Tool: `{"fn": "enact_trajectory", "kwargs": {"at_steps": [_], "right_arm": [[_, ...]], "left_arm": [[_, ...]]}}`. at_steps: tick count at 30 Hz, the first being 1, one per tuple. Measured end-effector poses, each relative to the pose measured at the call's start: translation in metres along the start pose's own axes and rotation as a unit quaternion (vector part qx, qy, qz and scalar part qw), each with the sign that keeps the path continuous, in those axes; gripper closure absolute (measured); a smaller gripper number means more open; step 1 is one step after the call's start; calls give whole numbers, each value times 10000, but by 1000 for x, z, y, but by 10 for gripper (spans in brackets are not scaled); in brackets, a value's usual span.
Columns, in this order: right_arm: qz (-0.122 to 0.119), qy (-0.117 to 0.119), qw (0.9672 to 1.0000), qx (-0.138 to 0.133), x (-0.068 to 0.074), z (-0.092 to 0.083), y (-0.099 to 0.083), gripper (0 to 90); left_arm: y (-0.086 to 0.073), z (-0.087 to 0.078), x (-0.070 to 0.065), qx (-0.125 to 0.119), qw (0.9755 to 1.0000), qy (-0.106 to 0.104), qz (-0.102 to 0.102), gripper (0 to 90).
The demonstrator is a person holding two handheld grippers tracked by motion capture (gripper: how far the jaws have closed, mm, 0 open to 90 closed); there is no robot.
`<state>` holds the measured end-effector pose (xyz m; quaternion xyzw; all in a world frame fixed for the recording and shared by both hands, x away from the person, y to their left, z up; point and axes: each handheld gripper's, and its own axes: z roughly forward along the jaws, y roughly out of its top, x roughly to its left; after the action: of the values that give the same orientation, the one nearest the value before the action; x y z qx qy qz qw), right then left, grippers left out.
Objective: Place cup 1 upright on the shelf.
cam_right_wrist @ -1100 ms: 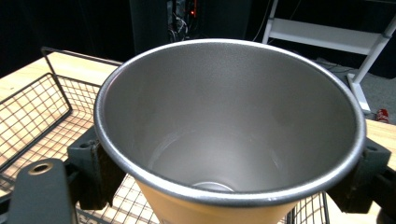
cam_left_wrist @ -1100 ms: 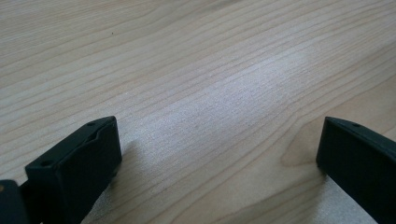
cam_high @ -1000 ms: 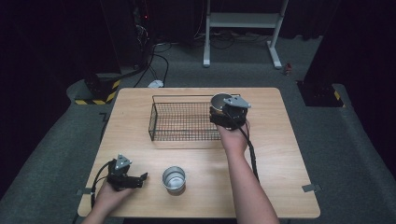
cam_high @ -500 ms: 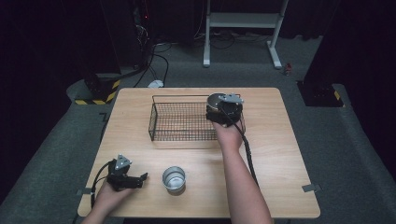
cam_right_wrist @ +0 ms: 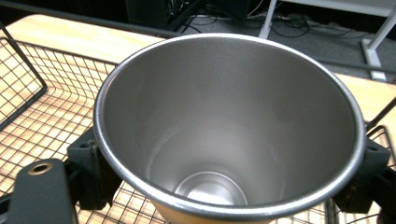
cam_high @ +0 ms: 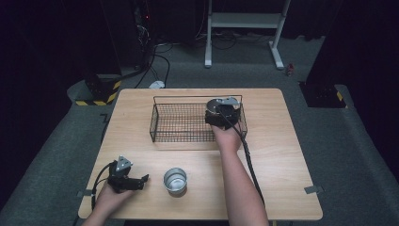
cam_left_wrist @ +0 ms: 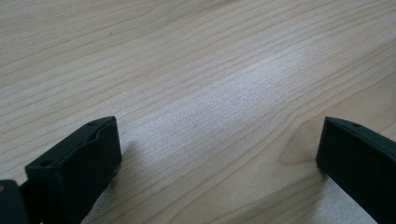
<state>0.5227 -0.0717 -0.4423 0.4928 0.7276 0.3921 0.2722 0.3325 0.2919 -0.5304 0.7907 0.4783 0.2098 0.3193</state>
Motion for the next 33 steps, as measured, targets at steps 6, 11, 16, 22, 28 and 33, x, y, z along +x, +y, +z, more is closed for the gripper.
{"fn": "enact_trajectory", "kwargs": {"at_steps": [6, 11, 16, 22, 28, 33], "right_arm": [[40, 15, 9999, 153, 2, 9, -6, 143], [46, 4, 9997, 220, 4, 12, -8, 143], [11, -23, 9996, 285, 3, 15, -11, 143], [32, -43, 9995, 302, 2, 17, -13, 143], [37, -50, 9995, 301, 3, 17, -14, 142], [-11, -64, 9995, 320, 2, 17, -15, 141]], "left_arm": [[0, 0, 0, 0, 10000, -2, 0, 4], [0, 0, 0, -14, 10000, -1, -9, 4], [0, 0, 0, -7, 10000, -6, -10, 4], [0, 0, 0, -8, 10000, -5, -9, 4], [0, 0, 0, -9, 10000, -5, -11, 4], [0, 0, 0, -9, 10000, -4, -10, 4]]}}
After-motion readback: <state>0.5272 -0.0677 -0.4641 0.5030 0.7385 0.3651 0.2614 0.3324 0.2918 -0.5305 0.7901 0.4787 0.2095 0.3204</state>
